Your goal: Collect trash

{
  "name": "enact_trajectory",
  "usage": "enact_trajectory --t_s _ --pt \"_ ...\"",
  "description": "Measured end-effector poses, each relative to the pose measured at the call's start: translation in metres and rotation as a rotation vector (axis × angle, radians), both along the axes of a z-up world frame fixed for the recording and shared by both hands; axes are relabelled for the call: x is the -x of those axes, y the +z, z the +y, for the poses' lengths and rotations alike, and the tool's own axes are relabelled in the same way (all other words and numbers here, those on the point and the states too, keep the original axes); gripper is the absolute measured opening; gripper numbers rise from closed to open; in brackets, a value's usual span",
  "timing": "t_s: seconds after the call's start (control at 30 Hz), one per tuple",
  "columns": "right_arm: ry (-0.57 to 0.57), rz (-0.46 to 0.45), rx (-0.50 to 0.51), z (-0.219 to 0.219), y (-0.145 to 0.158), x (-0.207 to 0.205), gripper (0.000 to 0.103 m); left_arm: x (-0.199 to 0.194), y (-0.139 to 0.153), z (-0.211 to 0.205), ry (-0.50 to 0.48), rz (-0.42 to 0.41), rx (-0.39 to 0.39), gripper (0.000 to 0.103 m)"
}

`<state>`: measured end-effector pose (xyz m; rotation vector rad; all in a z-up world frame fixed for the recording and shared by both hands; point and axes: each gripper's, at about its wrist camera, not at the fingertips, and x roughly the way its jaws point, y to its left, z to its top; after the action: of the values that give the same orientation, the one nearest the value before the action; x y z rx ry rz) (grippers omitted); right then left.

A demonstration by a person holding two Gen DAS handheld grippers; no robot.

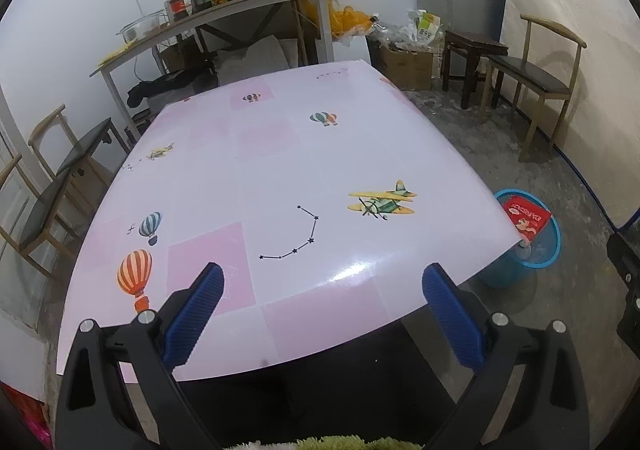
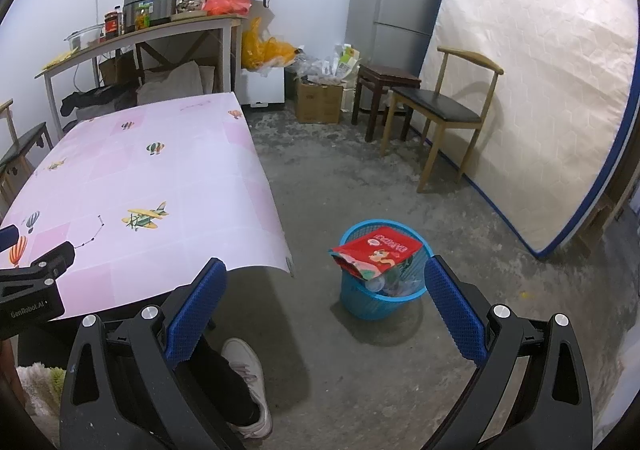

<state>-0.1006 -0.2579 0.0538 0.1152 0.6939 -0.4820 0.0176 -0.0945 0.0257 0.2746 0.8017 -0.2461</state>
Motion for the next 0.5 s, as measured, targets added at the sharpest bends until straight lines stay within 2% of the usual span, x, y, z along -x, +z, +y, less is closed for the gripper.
enact_trajectory --t_s 0.5 --pt "-0.010 0.000 -0.007 -0.0018 -0.0021 0.0009 0.095 0.0035 -0.0019 -0.0069 -0.026 0.007 -0.015 0.097"
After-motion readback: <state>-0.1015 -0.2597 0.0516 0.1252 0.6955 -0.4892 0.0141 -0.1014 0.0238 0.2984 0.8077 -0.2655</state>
